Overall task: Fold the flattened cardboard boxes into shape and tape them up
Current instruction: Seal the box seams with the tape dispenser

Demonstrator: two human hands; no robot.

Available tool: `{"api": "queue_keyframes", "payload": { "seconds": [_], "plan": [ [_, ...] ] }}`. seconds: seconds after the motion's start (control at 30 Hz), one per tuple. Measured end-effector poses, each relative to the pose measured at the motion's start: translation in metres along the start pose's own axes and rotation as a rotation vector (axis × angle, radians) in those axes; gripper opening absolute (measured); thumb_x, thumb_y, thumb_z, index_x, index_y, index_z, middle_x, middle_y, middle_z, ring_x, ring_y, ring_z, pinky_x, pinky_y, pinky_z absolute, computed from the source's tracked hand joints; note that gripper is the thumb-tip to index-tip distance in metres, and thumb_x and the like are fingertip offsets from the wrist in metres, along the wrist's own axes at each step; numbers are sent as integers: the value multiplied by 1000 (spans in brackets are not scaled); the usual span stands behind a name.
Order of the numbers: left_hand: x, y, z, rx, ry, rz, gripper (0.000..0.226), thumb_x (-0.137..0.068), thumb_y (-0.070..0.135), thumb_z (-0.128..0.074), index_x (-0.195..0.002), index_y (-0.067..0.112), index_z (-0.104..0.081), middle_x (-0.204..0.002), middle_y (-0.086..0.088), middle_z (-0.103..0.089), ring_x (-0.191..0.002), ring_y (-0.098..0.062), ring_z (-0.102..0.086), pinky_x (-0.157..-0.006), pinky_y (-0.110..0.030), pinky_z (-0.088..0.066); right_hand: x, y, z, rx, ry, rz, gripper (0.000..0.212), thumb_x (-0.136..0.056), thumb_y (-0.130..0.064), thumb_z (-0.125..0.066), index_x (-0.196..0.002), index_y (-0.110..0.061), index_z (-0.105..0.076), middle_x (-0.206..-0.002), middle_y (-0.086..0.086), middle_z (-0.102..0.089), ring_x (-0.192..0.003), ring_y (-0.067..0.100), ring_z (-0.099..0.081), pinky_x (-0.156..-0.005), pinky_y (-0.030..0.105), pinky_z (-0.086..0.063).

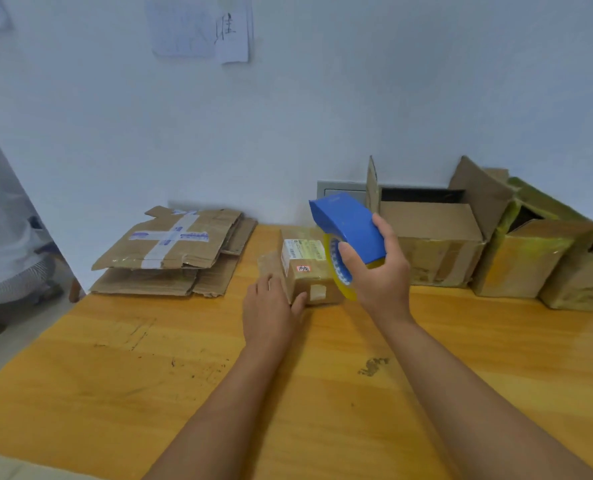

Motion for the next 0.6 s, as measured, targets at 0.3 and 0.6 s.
{"api": "queue_keyframes", "payload": {
  "seconds": [0.3,0.6],
  "plan": [
    [-30,42,-9,68,-58,-321,25,-94,37,-64,-103,15,-71,-115,-4,-66,-109,-27,-57,-75,-34,-40,28,36,68,40,48,-104,73,-77,-53,-68,-143,-26,-51,-129,-13,-56,-116,8,-57,-93,33,-54],
    [-34,45,-15,-47,-84,-266,30,-99,45,-53,-101,19,-66,-105,2,-61,-100,-22,-54,-65,-33,-40,29,55,62,94,3,-99,65,-85,-42,-77,-143,-29,-50,-120,-17,-54,-107,7,-57,-87,36,-54]
  ]
}}
Point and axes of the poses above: each hand's wrist, its own x-axis away from the middle knuckle, its own z-axis out of the back of the hand, y = z × x, the point moved 8 cm from there along -x, towards the middle knuckle
